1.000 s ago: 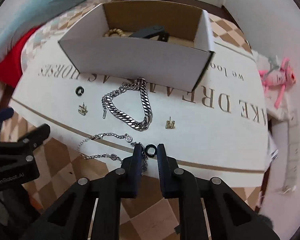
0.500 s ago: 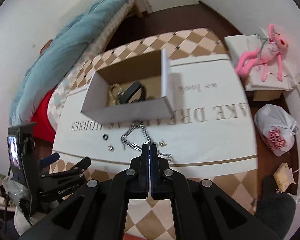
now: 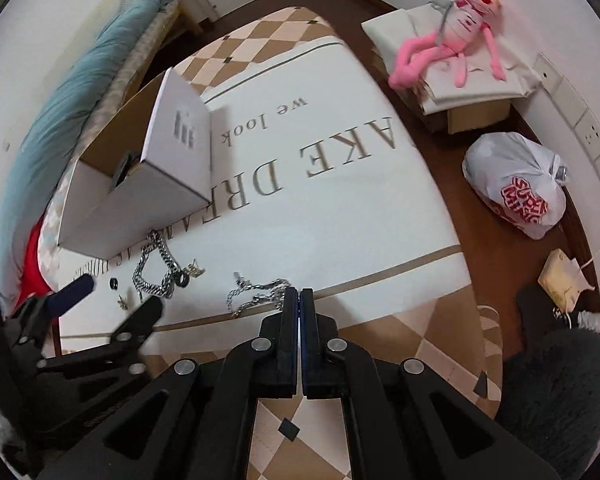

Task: Organize jewelry
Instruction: 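Lower the right gripper onto the thin silver chain and close it, then close the left gripper on the thick silver chain while the right holds the thin chain, then carry both silver chains into the white box and open both grippers, then lift both open grippers out of the box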

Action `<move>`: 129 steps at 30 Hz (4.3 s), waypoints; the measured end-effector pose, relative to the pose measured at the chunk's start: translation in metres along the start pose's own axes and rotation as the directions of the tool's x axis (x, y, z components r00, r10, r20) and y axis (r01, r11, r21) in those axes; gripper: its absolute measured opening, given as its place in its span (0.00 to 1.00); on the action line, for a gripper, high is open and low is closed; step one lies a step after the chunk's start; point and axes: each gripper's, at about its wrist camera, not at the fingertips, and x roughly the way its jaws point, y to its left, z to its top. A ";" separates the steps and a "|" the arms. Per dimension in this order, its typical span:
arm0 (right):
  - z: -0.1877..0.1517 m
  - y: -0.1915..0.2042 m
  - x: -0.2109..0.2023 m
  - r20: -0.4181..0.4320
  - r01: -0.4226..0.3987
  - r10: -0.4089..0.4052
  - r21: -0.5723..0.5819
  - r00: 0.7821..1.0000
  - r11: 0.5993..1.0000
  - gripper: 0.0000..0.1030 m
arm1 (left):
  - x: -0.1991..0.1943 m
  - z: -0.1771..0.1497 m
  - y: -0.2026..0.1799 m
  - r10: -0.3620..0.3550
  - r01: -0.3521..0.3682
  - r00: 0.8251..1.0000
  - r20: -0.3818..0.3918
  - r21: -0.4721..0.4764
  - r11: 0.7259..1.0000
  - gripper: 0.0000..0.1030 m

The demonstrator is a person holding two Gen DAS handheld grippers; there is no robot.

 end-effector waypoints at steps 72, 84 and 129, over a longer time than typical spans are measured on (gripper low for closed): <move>-0.016 0.038 -0.037 0.008 -0.190 0.190 0.017 0.982 0.982 0.00 | -0.068 -0.062 0.098 -0.301 0.323 0.946 0.118 -0.304 0.896 0.01; 0.029 0.096 -0.114 0.095 -0.335 0.346 -0.116 0.933 0.935 0.00 | -0.144 -0.010 0.143 -0.325 0.422 0.892 0.314 -0.326 0.846 0.01; 0.127 0.159 -0.006 0.087 0.230 -0.213 -0.353 0.973 0.907 0.95 | -0.024 0.055 0.195 -0.018 0.038 0.999 0.049 -0.438 0.898 1.00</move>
